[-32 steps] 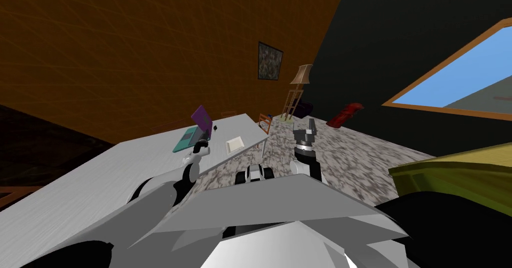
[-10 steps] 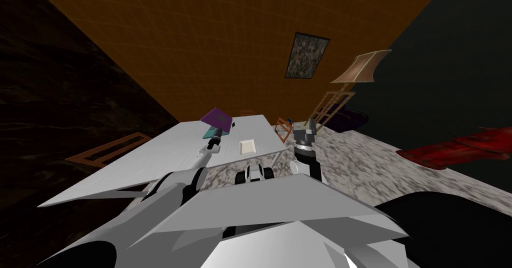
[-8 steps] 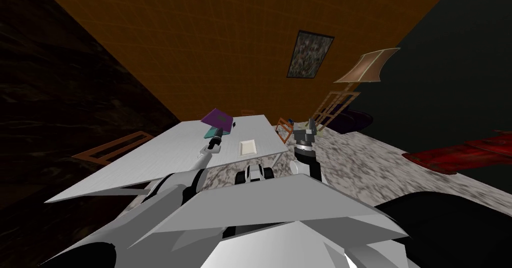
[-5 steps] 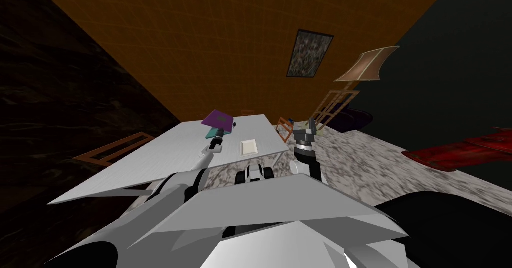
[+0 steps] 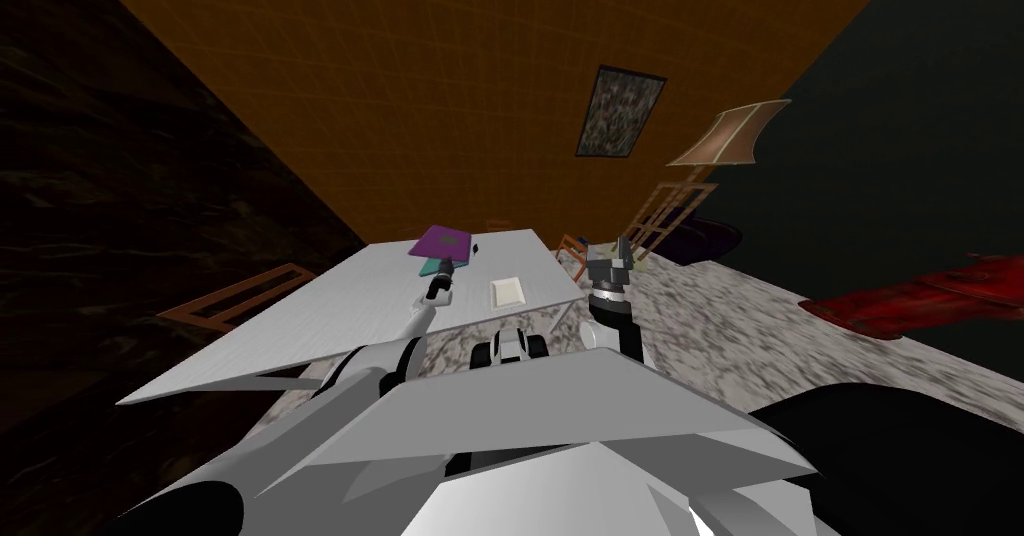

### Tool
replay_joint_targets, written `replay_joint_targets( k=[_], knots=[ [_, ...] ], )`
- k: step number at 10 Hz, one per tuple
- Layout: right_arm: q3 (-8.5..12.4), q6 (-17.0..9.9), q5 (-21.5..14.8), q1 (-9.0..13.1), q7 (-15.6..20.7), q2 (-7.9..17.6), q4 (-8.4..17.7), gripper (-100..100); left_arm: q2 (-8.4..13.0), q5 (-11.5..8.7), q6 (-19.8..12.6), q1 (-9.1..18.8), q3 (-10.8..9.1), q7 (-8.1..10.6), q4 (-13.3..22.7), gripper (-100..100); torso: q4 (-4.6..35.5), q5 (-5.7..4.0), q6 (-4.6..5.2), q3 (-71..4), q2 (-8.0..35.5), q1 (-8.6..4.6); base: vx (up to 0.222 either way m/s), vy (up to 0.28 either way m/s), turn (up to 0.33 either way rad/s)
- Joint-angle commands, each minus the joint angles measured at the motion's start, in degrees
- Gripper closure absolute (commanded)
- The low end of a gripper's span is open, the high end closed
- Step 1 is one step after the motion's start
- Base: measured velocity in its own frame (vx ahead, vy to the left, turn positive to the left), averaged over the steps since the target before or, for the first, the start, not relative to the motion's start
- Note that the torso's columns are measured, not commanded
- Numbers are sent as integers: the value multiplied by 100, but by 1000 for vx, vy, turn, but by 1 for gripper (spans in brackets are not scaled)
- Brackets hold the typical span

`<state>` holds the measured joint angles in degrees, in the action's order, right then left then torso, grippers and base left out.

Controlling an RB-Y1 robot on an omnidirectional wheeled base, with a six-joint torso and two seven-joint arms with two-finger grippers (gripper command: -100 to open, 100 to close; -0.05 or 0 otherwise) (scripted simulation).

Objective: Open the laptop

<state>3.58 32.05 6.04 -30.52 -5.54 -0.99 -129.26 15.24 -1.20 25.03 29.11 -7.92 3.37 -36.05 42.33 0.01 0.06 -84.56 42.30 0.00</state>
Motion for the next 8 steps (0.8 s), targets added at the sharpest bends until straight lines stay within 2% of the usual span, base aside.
replay_joint_targets(
  k=[1,2,8],
  knots=[
    [0,0,0,0,0,0,0,0,-78,-156,-198,69,142,157,-182,-100,-1,2,-2,0,0,4,-9,48,137],
    [0,0,0,-1,0,-1,0,0,-78,-156,-198,69,142,157,-182,-100,-3,-5,-8,-3,-4,-18,0,-25,119],
    [-1,0,0,-1,0,-1,0,0,-18,-352,-855,294,652,261,-707,-100,12,-6,-9,10,16,-1,0,-24,127]
  ],
)
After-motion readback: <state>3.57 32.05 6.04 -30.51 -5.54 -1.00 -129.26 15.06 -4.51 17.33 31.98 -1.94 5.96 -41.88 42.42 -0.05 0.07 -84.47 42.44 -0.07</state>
